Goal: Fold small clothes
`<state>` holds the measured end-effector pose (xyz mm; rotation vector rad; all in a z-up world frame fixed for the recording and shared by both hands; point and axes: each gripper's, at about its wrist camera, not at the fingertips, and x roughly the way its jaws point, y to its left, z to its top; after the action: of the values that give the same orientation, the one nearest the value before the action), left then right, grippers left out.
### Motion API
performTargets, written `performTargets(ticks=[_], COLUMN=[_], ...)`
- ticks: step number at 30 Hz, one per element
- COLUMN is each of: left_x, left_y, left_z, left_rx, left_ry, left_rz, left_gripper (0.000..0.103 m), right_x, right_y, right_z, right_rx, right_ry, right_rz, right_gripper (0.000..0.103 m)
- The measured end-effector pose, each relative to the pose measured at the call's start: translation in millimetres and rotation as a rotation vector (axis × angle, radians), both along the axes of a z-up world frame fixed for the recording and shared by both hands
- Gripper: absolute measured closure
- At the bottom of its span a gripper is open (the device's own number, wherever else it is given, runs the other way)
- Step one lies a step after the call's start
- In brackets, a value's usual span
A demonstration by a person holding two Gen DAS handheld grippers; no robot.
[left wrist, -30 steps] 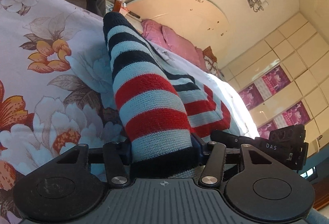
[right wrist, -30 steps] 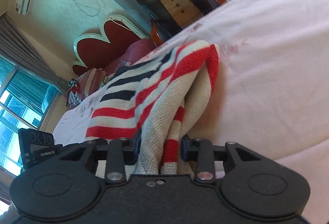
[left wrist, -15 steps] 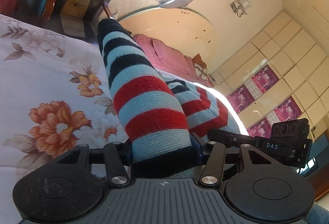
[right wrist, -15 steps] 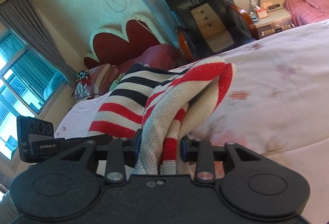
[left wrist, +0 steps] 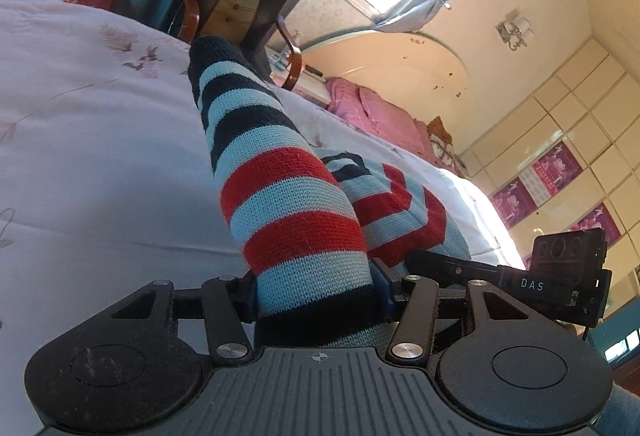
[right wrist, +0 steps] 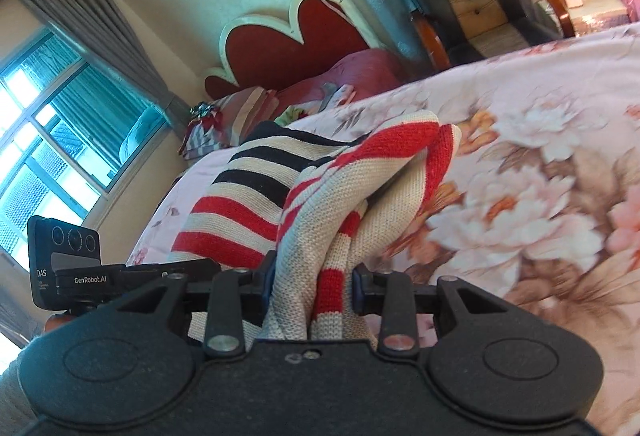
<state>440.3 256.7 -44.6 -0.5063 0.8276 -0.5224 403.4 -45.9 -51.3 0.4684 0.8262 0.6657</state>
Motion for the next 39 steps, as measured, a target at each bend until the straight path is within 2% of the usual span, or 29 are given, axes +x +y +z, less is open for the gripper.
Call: performTargets(ticks=[5, 8, 10, 11, 15, 16, 18, 19, 20, 23, 25, 26, 27, 28, 31, 34, 35, 36, 38, 39], left_x=[-11, -16, -19, -20, -18, -18, -19, -17, -13, 0, 5, 6, 8, 9, 7, 6, 3, -5, -26, -35], left_y=[20, 21, 26, 27, 22, 23, 26, 29, 29, 24, 22, 23, 23, 24, 21, 18, 19, 21, 21, 19], left_z=[-34, -63, -77, -81, -80, -77, -68, -65, -66, -68, -72, -76, -80, -82, -84, -76, -71, -62, -40, -31], left_rx=[-0.021, -0.003, -0.05, -0.068, -0.047, -0.042, -0.029, -0.028, -0.022, -0.01, -0.021, -0.026, -0.034, -0.032, -0.02, 0.015, 0.034, 0.068, 0.184, 0.222], left_ry=[0.039, 0.079, 0.084, 0.088, 0.083, 0.077, 0.061, 0.055, 0.056, 0.056, 0.06, 0.065, 0.068, 0.065, 0.034, 0.04, 0.042, 0.025, -0.068, -0.112], left_rz=[0.024, 0.045, 0.064, 0.071, 0.058, 0.06, 0.073, 0.075, 0.073, 0.092, 0.115, 0.129, 0.141, 0.153, 0.162, 0.164, 0.171, 0.192, 0.247, 0.25], left_gripper=[0.05, 0.05, 0.049, 0.048, 0.045, 0.044, 0.043, 0.043, 0.043, 0.041, 0.041, 0.041, 0.041, 0.041, 0.041, 0.041, 0.039, 0.033, 0.026, 0.026], right_x=[-3, -6, -6, -5, -6, -5, -9, -11, -10, 13, 29, 35, 37, 37, 35, 34, 32, 27, 10, 0], right_y=[25, 31, 26, 21, 15, 15, 10, 5, -1, -9, -4, 0, 3, 8, 21, 22, 22, 22, 21, 22], right_z=[-21, -36, -49, -56, -65, -63, -50, -42, -38, -39, -43, -44, -45, -44, -50, -47, -41, -33, -11, -2], right_rx=[0.007, -0.01, -0.021, -0.018, 0.008, 0.003, -0.046, -0.067, -0.054, -0.018, -0.018, -0.038, -0.062, -0.089, -0.217, -0.247, -0.261, -0.277, -0.3, -0.297], right_ry=[0.036, 0.063, 0.097, 0.121, 0.161, 0.17, 0.123, 0.075, 0.05, 0.092, 0.109, 0.115, 0.097, 0.054, 0.005, -0.007, -0.007, -0.02, -0.094, -0.118], right_rz=[0.043, 0.052, 0.029, 0.021, 0.031, 0.035, -0.002, -0.038, -0.057, -0.086, -0.087, -0.089, -0.09, -0.085, -0.069, -0.068, -0.071, -0.082, -0.08, -0.052], right_gripper=[0.069, 0.069, 0.069, 0.069, 0.066, 0.063, 0.04, 0.038, 0.04, 0.053, 0.057, 0.065, 0.086, 0.089, 0.092, 0.091, 0.087, 0.079, 0.079, 0.079])
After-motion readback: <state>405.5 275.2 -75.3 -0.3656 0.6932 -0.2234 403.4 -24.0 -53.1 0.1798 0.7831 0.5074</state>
